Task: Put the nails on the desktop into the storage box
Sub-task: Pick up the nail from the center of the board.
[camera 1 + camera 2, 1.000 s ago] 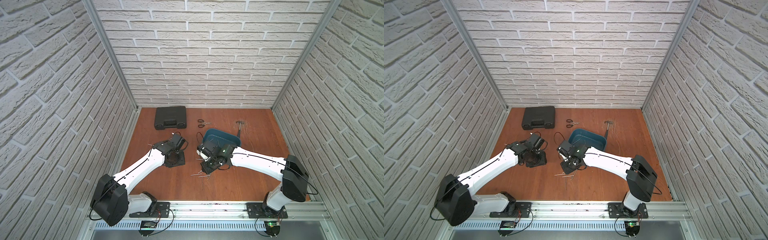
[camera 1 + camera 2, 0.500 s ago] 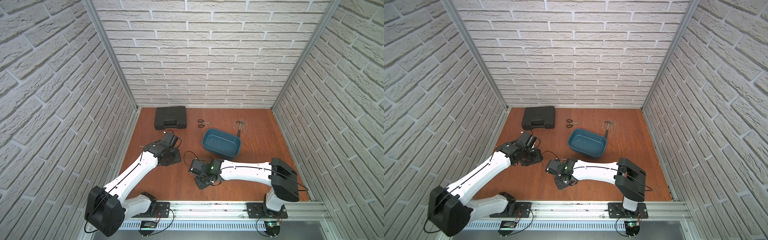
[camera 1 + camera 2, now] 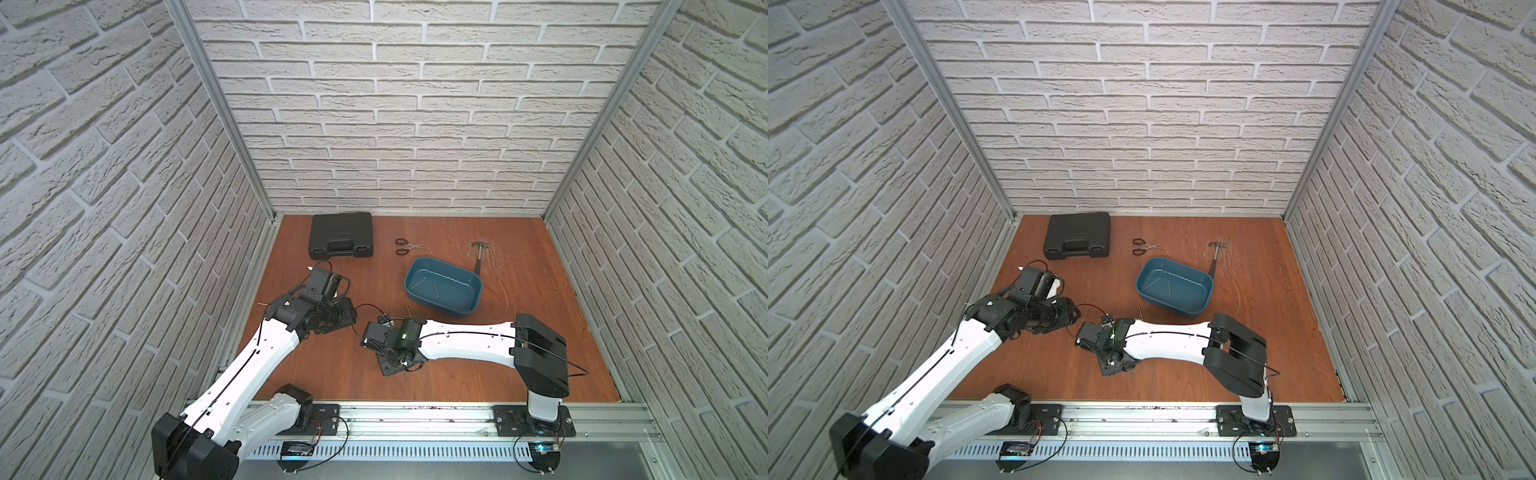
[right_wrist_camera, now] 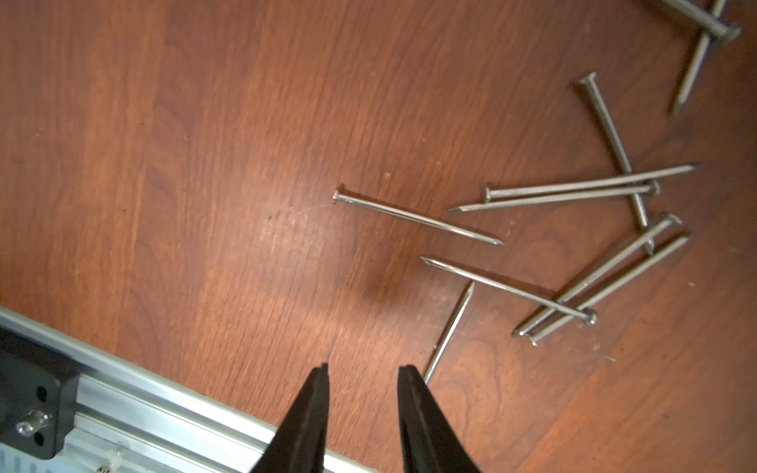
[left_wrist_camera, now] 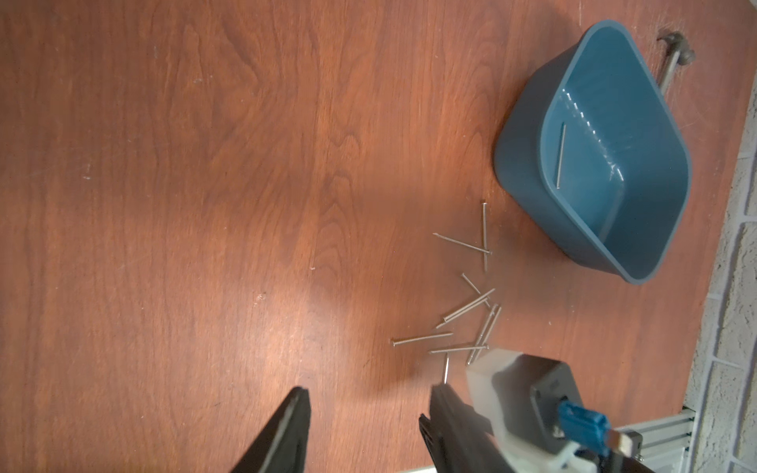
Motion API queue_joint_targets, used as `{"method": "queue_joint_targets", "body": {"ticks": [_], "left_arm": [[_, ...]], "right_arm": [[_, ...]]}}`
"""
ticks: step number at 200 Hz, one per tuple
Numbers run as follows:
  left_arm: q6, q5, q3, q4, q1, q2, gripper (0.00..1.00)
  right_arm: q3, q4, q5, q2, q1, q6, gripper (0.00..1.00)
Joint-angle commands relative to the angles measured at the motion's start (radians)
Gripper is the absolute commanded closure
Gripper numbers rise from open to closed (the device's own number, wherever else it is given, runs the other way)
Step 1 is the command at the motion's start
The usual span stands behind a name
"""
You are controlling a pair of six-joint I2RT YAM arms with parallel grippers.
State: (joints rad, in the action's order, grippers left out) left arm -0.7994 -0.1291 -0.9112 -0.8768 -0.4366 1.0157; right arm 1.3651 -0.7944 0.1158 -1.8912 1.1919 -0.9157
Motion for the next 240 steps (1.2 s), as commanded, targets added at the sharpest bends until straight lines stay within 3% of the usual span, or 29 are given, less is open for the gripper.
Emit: {"method": "queue_joint_targets", "body": {"ticks": [1,89,158,240], "left_arm": [[0.028,-0.037,0.012,-0.001,0.010,0.013,0.48],[0.023,-0.062,0.016,0.029,0.012,0.016,0.48],[0.034,-0.071,0.015,0.024,0.012,0.022,0.48],[0.027,-0.068,0.033,0.022,0.012,0.004,0.48]], "right_arm": [[-0.018,-0.033,0.033,0.017,0.015,-0.061,0.67],[-0.160,0.039,0.044,0.079,0.017,-0.135,0.68],[-0.124,0.051,0.048,0.014,0.037,-0.137,0.70],[-0.203,0.114,0.016,0.009,0.041,-0.176,0.77]]}}
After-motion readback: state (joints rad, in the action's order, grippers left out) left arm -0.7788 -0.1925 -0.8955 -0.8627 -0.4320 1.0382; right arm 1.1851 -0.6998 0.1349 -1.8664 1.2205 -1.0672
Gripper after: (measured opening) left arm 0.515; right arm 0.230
